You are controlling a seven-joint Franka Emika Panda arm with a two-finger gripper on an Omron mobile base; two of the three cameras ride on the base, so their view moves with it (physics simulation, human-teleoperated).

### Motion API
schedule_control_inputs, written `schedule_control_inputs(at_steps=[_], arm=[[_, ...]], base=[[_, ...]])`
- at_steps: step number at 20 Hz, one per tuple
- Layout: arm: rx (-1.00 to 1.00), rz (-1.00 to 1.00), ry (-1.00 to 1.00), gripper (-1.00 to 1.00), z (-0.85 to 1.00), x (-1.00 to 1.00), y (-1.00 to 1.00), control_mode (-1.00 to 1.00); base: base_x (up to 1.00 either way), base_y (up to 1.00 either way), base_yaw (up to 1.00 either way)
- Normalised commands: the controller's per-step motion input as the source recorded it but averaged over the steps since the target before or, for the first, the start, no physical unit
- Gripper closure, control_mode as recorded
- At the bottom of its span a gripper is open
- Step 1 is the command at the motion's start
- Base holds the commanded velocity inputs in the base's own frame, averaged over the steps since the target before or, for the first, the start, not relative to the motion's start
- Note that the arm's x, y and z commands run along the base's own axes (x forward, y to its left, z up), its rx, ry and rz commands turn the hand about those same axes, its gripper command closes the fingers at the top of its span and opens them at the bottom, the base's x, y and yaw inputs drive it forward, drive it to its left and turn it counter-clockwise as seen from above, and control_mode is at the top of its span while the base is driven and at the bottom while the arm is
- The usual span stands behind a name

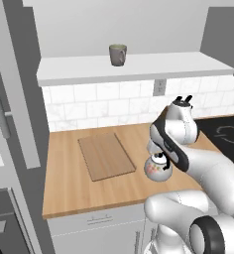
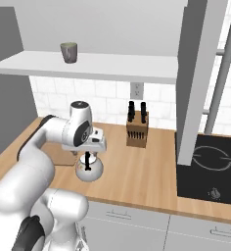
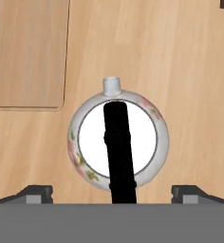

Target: Pick the kettle from the counter and place it on the tray. Then pick the mug from the cabinet and place it on the tray. Then close the cabinet doors.

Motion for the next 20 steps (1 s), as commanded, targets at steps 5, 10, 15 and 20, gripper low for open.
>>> schedule_control_inputs(at_steps=[5, 10, 15, 20], arm=[[0.0, 0.01, 0.0, -1.0, -0.32, 0.18, 0.0, -1.0], [0.0, 0.01, 0.0, -1.0, -0.22, 0.13, -0.02, -1.0], [0.0, 0.0, 0.0, 1.0, -0.22, -0.02, 0.0, -1.0], [-0.01, 0.0, -0.04, 1.0, -0.12, -0.14, 0.0, -1.0]], base=[[0.0, 0.0, 0.0], [0.0, 0.0, 0.0], [0.0, 0.0, 0.0], [0.0, 0.0, 0.0]])
